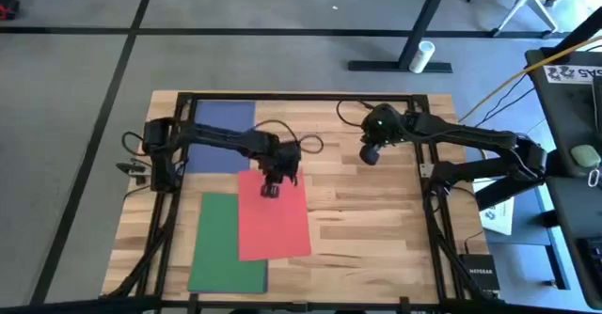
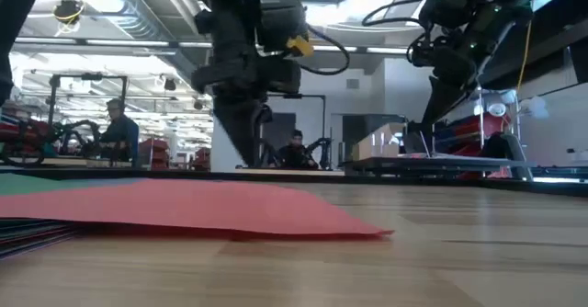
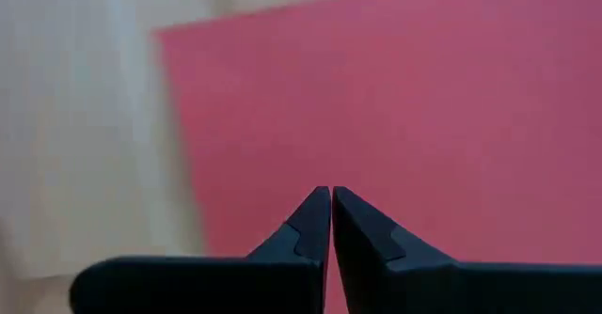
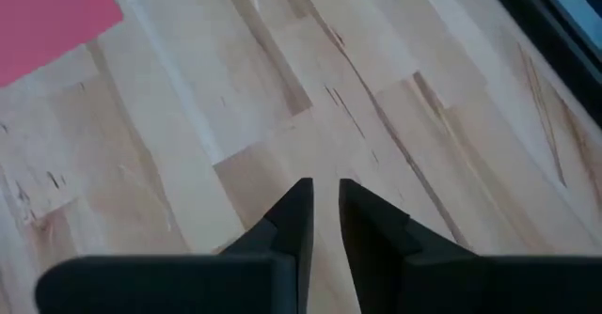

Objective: Organize paper
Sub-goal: Move the red paper to the top right of the table

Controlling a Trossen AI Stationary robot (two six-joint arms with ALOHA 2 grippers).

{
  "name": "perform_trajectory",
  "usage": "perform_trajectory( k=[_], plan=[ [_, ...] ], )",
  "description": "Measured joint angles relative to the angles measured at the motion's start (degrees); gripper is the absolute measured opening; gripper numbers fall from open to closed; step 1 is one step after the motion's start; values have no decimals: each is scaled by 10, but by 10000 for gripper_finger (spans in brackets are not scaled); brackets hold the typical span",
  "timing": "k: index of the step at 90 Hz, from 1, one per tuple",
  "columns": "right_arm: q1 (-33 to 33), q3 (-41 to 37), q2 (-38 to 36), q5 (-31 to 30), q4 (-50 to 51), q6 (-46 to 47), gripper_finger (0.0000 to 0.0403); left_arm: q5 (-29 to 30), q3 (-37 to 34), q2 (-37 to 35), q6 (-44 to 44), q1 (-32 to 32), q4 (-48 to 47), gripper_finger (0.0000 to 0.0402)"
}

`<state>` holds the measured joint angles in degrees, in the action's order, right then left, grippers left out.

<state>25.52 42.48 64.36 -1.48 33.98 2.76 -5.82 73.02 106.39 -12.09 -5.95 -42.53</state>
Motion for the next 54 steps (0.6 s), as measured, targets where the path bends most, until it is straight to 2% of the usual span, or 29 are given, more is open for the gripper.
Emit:
perform_trajectory(
  k=[21,35,54],
  plan=[
    [0,0,0,0,1,0,44,12,-6,6,28,23,-8,0],
    [0,0,0,0,3,0,44,12,-6,36,31,36,-23,0],
    [0,0,0,0,4,-1,44,9,-3,65,32,45,4,0]
  ],
)
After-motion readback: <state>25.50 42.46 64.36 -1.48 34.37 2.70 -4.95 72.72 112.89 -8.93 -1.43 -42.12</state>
